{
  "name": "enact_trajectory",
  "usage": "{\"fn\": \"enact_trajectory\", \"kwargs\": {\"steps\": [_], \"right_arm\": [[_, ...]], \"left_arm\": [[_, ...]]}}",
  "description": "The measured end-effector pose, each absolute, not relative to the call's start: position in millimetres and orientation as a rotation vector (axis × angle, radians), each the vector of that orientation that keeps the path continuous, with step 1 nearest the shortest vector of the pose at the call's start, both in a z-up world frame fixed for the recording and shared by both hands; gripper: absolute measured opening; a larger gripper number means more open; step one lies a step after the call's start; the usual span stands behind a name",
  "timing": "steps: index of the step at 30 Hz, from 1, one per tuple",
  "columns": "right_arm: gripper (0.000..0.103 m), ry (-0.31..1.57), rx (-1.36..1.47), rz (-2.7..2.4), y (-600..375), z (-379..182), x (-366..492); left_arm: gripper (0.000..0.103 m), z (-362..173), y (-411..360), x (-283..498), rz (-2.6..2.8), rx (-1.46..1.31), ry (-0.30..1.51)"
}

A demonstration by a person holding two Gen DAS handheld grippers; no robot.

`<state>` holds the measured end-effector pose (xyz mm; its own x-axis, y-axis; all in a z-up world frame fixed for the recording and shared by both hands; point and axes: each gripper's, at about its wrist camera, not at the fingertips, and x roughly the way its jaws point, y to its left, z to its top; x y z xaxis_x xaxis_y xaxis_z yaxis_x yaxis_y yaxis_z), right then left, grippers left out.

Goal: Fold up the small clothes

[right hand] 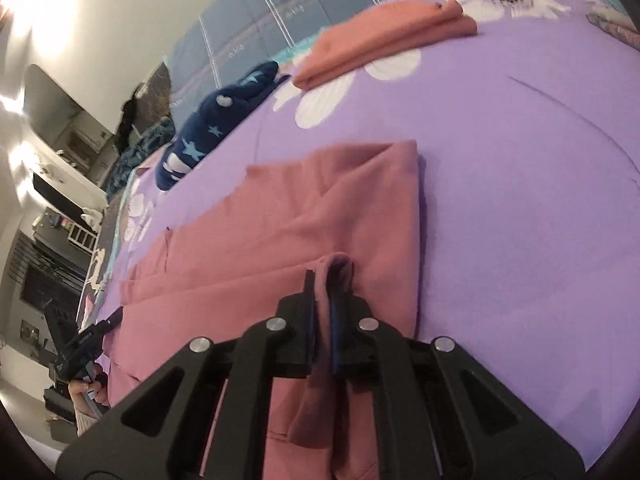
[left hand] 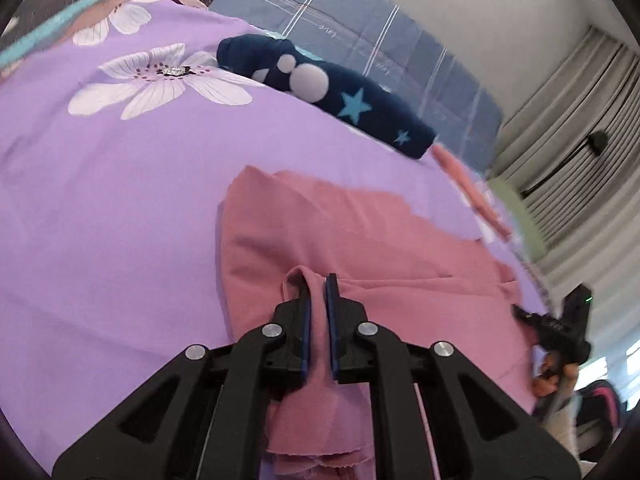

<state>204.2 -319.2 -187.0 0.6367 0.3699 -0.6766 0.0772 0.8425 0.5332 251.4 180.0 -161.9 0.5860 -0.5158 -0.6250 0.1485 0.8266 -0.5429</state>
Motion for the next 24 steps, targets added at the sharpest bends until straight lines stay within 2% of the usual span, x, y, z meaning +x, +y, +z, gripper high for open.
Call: {"fn": "enact_trajectory", "kwargs": {"steps": [2,5,7,10,11,12,14,17,22,23,24], "right_arm": [[0.015,0.876,0.57,0.203,-320.1,-181.0,201.1],[0.028,0.875,0.575,0.237,-319.3,-174.9,192.0],[0.029,0.879,0.523,0.239,-314.7,-169.4,179.4],[0.029,0.898,0.493,0.243,-310.8,-167.1,165.5],[0.025,0.907,0.482,0.238,-309.4,-167.3,161.7],[0.012,0.913,0.473,0.231,-309.3,-167.2,159.5],[0.005,0.921,0.464,0.215,-309.3,-164.9,155.7],[0.004,0.87,0.502,0.255,-313.5,-151.6,157.9],[0.006,0.789,0.598,0.259,-331.9,-121.9,211.4],[0.022,0.788,0.603,0.203,-337.7,-123.1,228.7],[0.056,0.798,0.597,0.127,-343.5,-126.9,243.0]], "left_arm": [[0.012,-157.3,182.2,247.0,-0.41,-0.464,0.859],[0.026,-147.4,177.3,236.2,-0.4,-0.419,0.854],[0.03,-140.3,175.0,223.9,-0.41,-0.394,0.835],[0.03,-135.9,173.8,204.9,-0.421,-0.36,0.841],[0.026,-137.5,172.5,200.4,-0.419,-0.341,0.865],[0.016,-139.3,171.3,197.7,-0.416,-0.32,0.878],[0.003,-140.2,170.5,196.2,-0.409,-0.302,0.887],[0.002,-132.3,174.7,203.0,-0.431,-0.361,0.861],[0.003,-102.0,172.4,248.8,-0.409,-0.397,0.785],[0.008,-101.9,171.9,266.8,-0.375,-0.39,0.779],[0.032,-103.9,172.1,278.1,-0.336,-0.377,0.777]]}}
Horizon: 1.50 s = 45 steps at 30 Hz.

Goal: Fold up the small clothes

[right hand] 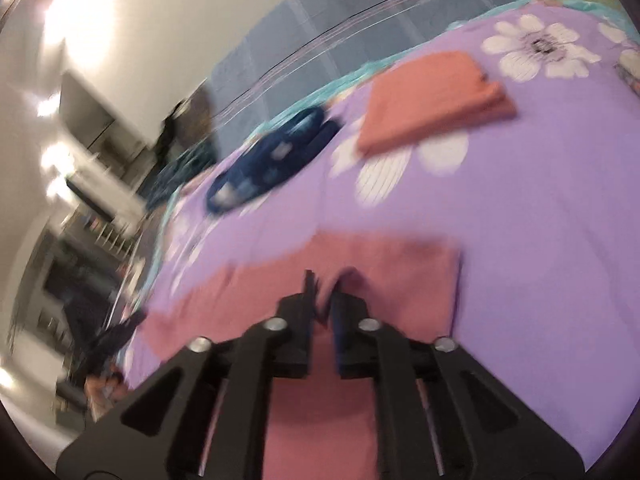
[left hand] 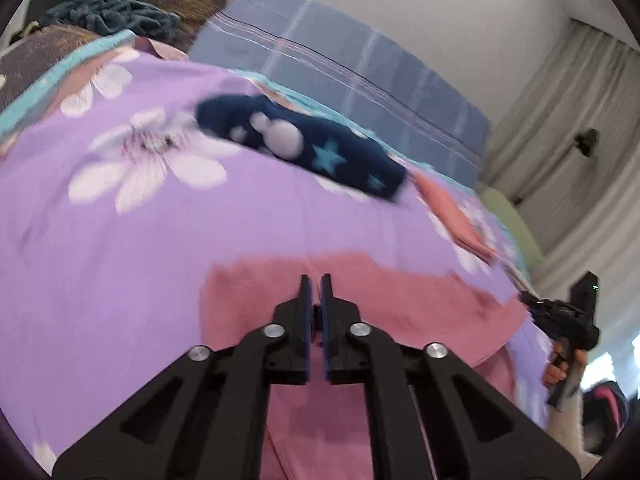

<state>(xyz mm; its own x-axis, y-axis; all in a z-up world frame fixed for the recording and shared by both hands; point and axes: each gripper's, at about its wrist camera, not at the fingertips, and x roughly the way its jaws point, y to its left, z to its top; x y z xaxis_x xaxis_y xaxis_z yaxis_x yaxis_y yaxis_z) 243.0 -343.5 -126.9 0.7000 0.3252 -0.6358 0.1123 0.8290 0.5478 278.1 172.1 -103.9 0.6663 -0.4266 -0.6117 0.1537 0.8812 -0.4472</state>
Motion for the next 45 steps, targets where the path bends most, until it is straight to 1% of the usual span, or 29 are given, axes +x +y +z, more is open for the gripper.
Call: {"fn": "enact_trajectory", "kwargs": {"steps": [1,2,4,6,8,12,15,16,17,18,19,20,21,24,26,28,29,31,32,33,35,36,37,38,39,41,43,44,45], "right_arm": [[0.063,0.809,0.597,0.056,-347.6,-131.9,251.0],[0.062,0.816,0.612,0.037,-349.5,-136.9,253.6],[0.062,0.825,0.631,0.122,-347.9,-145.0,250.9],[0.062,0.813,0.565,0.138,-343.8,-146.6,244.8],[0.062,0.804,0.466,0.122,-339.3,-146.1,244.0],[0.06,0.816,0.411,0.136,-330.0,-141.7,261.6],[0.06,0.864,0.298,0.082,-317.6,-142.4,286.5],[0.057,0.875,0.288,0.074,-313.2,-145.7,293.7],[0.041,0.89,0.283,0.076,-311.7,-148.2,298.4],[0.012,0.913,0.274,0.084,-309.4,-151.7,302.7],[0.008,0.937,0.264,0.088,-307.8,-154.7,306.0],[0.007,0.921,0.264,0.081,-308.6,-152.5,304.6],[0.007,0.889,0.266,0.083,-309.7,-147.7,300.4],[0.007,0.793,0.303,0.091,-318.2,-127.5,284.3],[0.007,0.776,0.311,0.079,-323.3,-122.9,283.1],[0.008,0.806,0.309,0.073,-325.2,-129.8,290.5],[0.008,0.838,0.313,0.073,-325.2,-137.4,295.2],[0.011,0.871,0.32,0.066,-324.4,-148.0,297.9],[0.012,0.875,0.324,0.067,-324.4,-151.2,296.9],[0.012,0.875,0.329,0.069,-323.8,-153.3,295.8],[0.012,0.882,0.332,0.068,-323.1,-156.8,294.5],[0.012,0.888,0.33,0.066,-322.8,-158.0,294.7],[0.012,0.891,0.328,0.064,-322.8,-158.6,294.7],[0.009,0.892,0.325,0.059,-322.8,-158.1,294.6],[0.004,0.88,0.325,0.054,-323.3,-155.7,293.0],[0.001,0.828,0.339,0.029,-328.3,-146.8,286.5],[0.0,0.799,0.34,-0.031,-336.7,-142.4,284.7],[0.0,0.807,0.344,-0.045,-340.1,-144.8,287.1],[0.0,0.834,0.361,-0.049,-344.4,-150.6,290.9]], "left_arm": [[0.045,-107.4,172.7,289.5,-0.267,-0.353,0.777],[0.057,-114.9,173.9,300.5,-0.17,-0.317,0.776],[0.058,-126.2,176.3,305.6,-0.168,-0.316,0.797],[0.061,-132.5,178.1,302.8,-0.208,-0.322,0.807],[0.062,-136.1,176.5,300.5,-0.219,-0.284,0.807],[0.062,-143.8,163.9,315.7,-0.241,-0.233,0.863],[0.062,-145.4,152.4,325.9,-0.235,-0.182,0.871],[0.062,-144.8,148.5,328.6,-0.237,-0.166,0.869],[0.062,-143.5,144.0,329.5,-0.24,-0.136,0.861],[0.052,-142.5,140.4,330.7,-0.239,-0.11,0.857],[0.039,-140.7,136.2,331.2,-0.239,-0.077,0.856],[0.008,-139.1,133.5,331.7,-0.25,-0.054,0.867],[0.0,-136.8,134.0,331.8,-0.264,-0.056,0.876],[0.0,-117.5,145.2,323.3,-0.26,-0.086,0.798],[0.0,-108.5,156.0,323.4,-0.239,-0.122,0.762],[0.0,-108.6,163.8,329.0,-0.232,-0.147,0.771],[0.002,-110.2,165.2,330.4,-0.231,-0.16,0.781],[0.024,-113.8,164.6,328.2,-0.26,-0.193,0.806],[0.047,-115.8,158.9,323.0,-0.286,-0.192,0.813],[0.062,-117.9,152.5,319.2,-0.297,-0.165,0.815],[0.062,-128.2,126.0,310.9,-0.301,0.015,0.832],[0.059,-135.9,116.1,311.0,-0.286,0.096,0.853],[0.047,-146.0,107.5,313.5,-0.265,0.163,0.889],[0.011,-150.6,105.4,316.6,-0.269,0.169,0.912],[0.006,-150.7,107.7,317.5,-0.269,0.15,0.917],[0.004,-133.6,123.0,316.6,-0.279,0.026,0.85],[0.004,-118.5,137.0,317.3,-0.292,-0.067,0.796],[0.005,-117.7,142.7,322.8,-0.289,-0.095,0.801],[0.009,-121.7,142.7,329.2,-0.282,-0.096,0.818]]}}
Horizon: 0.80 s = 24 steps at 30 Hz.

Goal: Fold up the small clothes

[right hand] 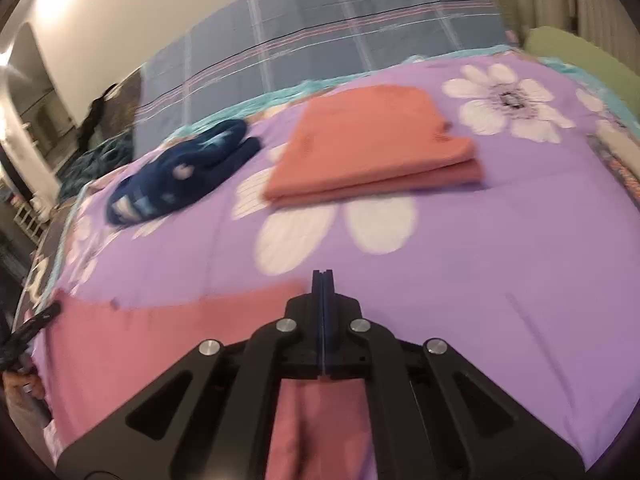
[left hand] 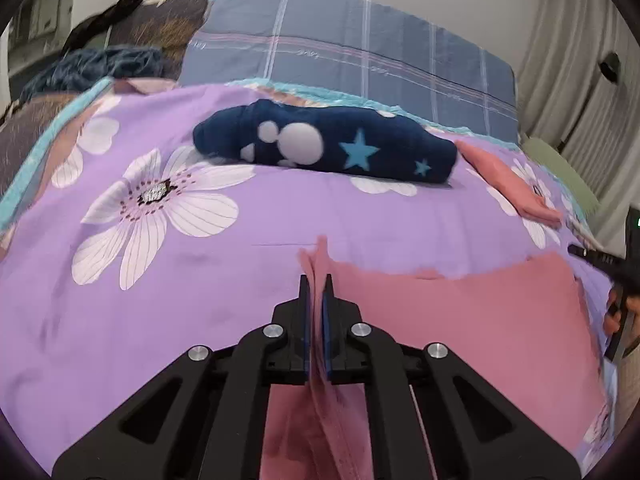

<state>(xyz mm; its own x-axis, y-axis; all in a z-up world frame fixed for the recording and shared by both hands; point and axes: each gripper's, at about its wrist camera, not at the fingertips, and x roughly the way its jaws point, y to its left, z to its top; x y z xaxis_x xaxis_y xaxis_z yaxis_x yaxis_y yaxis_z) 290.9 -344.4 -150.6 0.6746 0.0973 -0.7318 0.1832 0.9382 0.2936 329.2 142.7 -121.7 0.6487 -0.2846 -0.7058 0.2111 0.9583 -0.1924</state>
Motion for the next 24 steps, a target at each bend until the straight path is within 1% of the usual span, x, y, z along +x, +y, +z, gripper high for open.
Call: {"fn": "enact_trajectory", "kwargs": {"steps": [1,2,3,4,5,7,8,9,11,13,15,17,20,24], "right_arm": [[0.0,0.873,0.402,-0.048,-349.3,-159.5,293.4],[0.0,0.888,0.437,-0.039,-351.6,-164.7,291.6],[0.0,0.884,0.452,-0.022,-351.4,-165.4,286.1],[0.0,0.876,0.446,-0.007,-349.5,-163.8,280.7],[0.003,0.865,0.432,0.006,-347.1,-160.7,273.8],[0.005,0.841,0.397,0.028,-342.6,-152.3,255.4],[0.005,0.841,0.387,0.038,-340.8,-149.0,248.1],[0.006,0.841,0.383,0.056,-339.5,-145.3,235.8],[0.006,0.834,0.39,0.09,-338.5,-140.4,214.9],[0.009,0.822,0.392,0.132,-336.3,-138.0,182.4],[0.019,0.819,0.386,0.158,-332.6,-140.5,152.2],[0.022,0.836,0.38,0.179,-327.3,-148.2,120.9],[0.022,0.89,0.413,0.184,-324.0,-162.8,89.8],[0.024,0.89,0.461,0.178,-325.9,-164.8,70.0]], "left_arm": [[0.01,-129.5,142.0,335.6,-0.258,-0.07,0.843],[0.021,-140.8,139.8,340.7,-0.21,-0.014,0.879],[0.028,-148.1,139.1,341.7,-0.191,0.013,0.902],[0.029,-152.1,141.7,338.1,-0.192,0.002,0.906],[0.03,-150.1,145.5,334.4,-0.198,-0.028,0.897],[0.037,-142.3,152.7,321.3,-0.223,-0.094,0.882],[0.043,-134.5,155.4,308.9,-0.233,-0.112,0.867],[0.046,-128.0,156.5,297.1,-0.235,-0.112,0.848],[0.046,-115.0,158.6,265.3,-0.26,-0.099,0.817],[0.046,-108.7,160.3,231.7,-0.301,-0.098,0.806],[0.046,-110.9,162.7,189.4,-0.357,-0.097,0.815],[0.045,-122.9,165.7,154.3,-0.385,-0.1,0.852],[0.044,-143.6,167.5,124.5,-0.4,-0.111,0.939],[0.044,-152.7,161.0,112.0,-0.437,-0.137,0.96]]}}
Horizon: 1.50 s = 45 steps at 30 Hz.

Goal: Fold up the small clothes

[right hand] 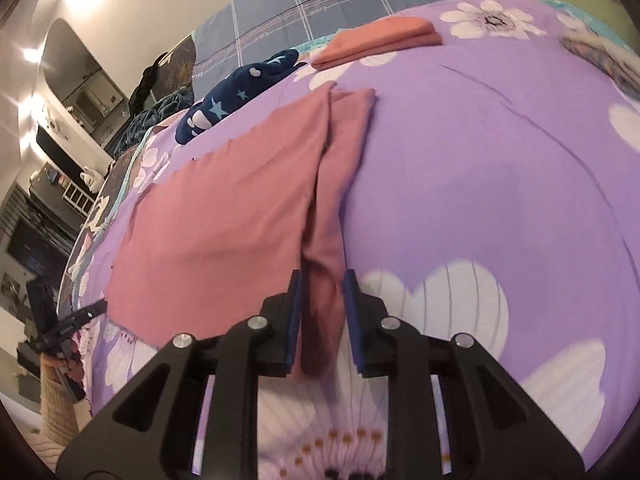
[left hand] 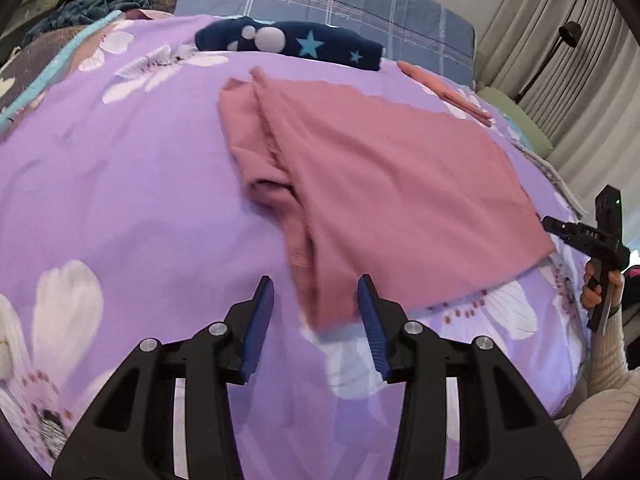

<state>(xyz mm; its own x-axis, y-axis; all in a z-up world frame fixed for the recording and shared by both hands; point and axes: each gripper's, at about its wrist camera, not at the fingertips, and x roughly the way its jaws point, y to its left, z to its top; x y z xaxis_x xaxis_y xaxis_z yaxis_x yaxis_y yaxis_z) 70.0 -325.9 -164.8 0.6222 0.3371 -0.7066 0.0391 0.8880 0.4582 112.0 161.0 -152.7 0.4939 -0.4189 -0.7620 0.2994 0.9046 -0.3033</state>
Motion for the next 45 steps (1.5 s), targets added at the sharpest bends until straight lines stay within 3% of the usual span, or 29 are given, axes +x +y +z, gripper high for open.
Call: {"fn": "enact_trajectory", "kwargs": {"steps": [1,2,3,6,9,15,18,20,23,24,29,33,35,39,41,43,44,45], "right_arm": [[0.026,0.887,0.48,0.187,-325.7,-163.6,64.7],[0.033,0.886,0.484,0.195,-324.7,-163.1,60.2],[0.037,0.889,0.472,0.191,-322.2,-163.1,56.9],[0.037,0.914,0.431,0.179,-316.7,-168.0,48.2],[0.025,0.938,0.419,0.169,-316.4,-178.6,42.7],[0.024,0.927,0.433,0.182,-322.2,-174.0,40.1],[0.025,0.905,0.434,0.181,-331.7,-168.2,38.5],[0.026,0.897,0.462,0.182,-338.7,-167.2,40.6],[0.026,0.887,0.481,0.174,-347.4,-164.9,46.1],[0.026,0.883,0.476,0.171,-348.9,-163.1,48.1],[0.026,0.827,0.399,0.134,-357.5,-138.2,70.1],[0.026,0.857,0.388,0.185,-367.2,-131.2,117.7],[0.037,0.902,0.439,0.239,-374.2,-139.3,150.9],[0.059,0.972,0.477,0.306,-371.4,-157.8,213.5],[0.067,0.991,0.453,0.309,-364.8,-163.3,234.8],[0.068,0.983,0.442,0.296,-361.0,-166.6,248.4],[0.062,0.971,0.424,0.288,-358.1,-166.6,253.9],[0.019,0.959,0.39,0.28,-355.3,-165.8,256.6]], "left_arm": [[0.044,-153.2,158.7,110.9,-0.449,-0.14,0.957],[0.029,-153.7,154.0,111.8,-0.457,-0.133,0.958],[0.006,-154.8,150.6,111.6,-0.458,-0.118,0.97],[0.006,-147.7,150.6,108.8,-0.423,-0.061,0.963],[0.004,-156.4,160.0,109.3,-0.387,0.012,0.989],[0.003,-148.6,165.0,101.0,-0.261,0.064,0.993],[0.003,-115.5,154.6,92.1,-0.281,0.036,0.891],[0.01,-96.9,129.6,88.7,-0.359,0.031,0.821],[0.04,-88.9,55.7,89.0,-0.532,0.076,0.769],[0.044,-92.2,30.3,88.3,-0.585,0.097,0.769],[0.046,-132.3,-118.2,74.0,-0.841,0.339,0.793],[0.056,-148.4,-172.8,75.4,-0.868,0.416,0.801],[0.062,-150.5,-184.4,75.5,-0.879,0.448,0.799],[0.064,-158.2,-197.7,77.6,-0.854,0.491,0.807],[0.064,-160.1,-199.9,82.9,-0.845,0.475,0.82],[0.064,-161.1,-200.9,88.3,-0.843,0.467,0.823],[0.062,-161.1,-200.3,89.4,-0.849,0.466,0.823],[0.052,-161.5,-204.8,90.8,-0.856,0.467,0.817]]}}
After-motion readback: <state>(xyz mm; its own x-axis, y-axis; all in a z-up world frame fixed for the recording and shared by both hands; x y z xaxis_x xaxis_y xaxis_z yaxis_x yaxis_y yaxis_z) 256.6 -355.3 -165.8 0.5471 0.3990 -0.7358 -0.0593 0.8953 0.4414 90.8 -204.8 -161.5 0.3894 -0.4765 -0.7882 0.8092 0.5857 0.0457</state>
